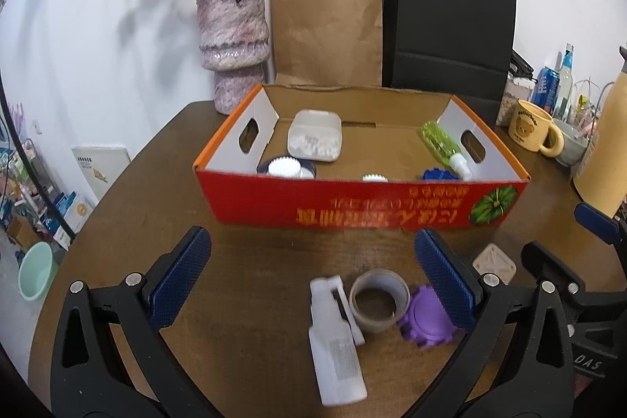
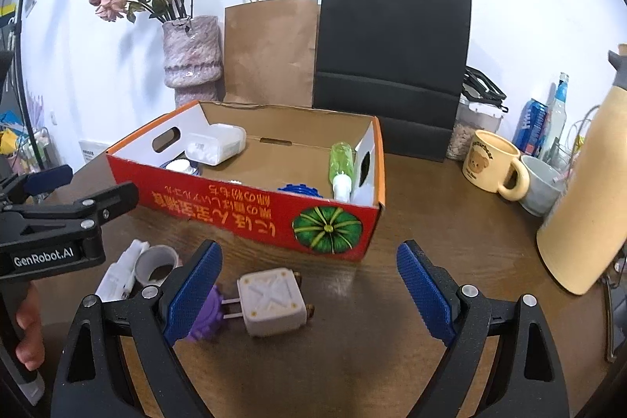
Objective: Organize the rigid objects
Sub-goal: 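Withdraw both tools from the box back over the table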
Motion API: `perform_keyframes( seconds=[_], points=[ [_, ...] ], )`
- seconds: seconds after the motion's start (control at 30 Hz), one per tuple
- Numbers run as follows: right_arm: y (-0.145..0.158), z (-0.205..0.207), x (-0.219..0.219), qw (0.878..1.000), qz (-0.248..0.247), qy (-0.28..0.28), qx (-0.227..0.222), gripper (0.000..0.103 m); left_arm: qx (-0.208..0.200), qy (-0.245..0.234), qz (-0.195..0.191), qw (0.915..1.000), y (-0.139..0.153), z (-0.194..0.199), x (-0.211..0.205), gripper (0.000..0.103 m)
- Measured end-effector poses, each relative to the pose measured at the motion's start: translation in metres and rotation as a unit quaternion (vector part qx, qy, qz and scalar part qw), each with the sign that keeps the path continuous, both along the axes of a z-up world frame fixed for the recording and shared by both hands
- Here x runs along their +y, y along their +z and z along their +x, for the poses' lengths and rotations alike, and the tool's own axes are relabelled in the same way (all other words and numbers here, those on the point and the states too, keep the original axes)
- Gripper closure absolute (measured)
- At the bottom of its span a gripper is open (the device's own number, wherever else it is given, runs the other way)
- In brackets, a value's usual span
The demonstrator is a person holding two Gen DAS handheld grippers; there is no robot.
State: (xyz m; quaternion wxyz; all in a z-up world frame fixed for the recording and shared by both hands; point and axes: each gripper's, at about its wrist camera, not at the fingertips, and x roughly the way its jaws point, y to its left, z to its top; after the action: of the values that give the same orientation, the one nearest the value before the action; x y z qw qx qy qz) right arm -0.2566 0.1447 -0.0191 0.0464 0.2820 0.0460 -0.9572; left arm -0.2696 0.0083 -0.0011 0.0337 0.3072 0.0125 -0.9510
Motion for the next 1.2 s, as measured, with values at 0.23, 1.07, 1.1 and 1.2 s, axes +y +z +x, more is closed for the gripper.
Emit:
perform_keyframes(
  seconds=[0.23, 1.07, 1.1, 1.2],
  points=[
    [-0.004, 0.02, 0.006, 1.0, -0.002, -0.002, -0.006, 0.009, -0.02, -0.001, -0.003, 0.9998, -0.011, 0.016, 0.004, 0.0],
    [-0.021, 0.046, 0.017, 1.0, -0.003, -0.007, -0.03, 0.009, -0.117, 0.016, -0.004, 0.993, -0.056, 0.02, 0.008, 0.006],
    [-0.022, 0.045, 0.017, 0.999, -0.003, -0.007, -0.032, 0.009, -0.122, 0.018, -0.002, 0.9924, -0.058, 0.019, 0.008, 0.01],
    [-0.022, 0.044, 0.017, 0.999, -0.001, -0.006, -0.033, 0.009, -0.128, 0.02, 0.007, 0.9916, -0.06, 0.017, 0.006, 0.02]
  ],
)
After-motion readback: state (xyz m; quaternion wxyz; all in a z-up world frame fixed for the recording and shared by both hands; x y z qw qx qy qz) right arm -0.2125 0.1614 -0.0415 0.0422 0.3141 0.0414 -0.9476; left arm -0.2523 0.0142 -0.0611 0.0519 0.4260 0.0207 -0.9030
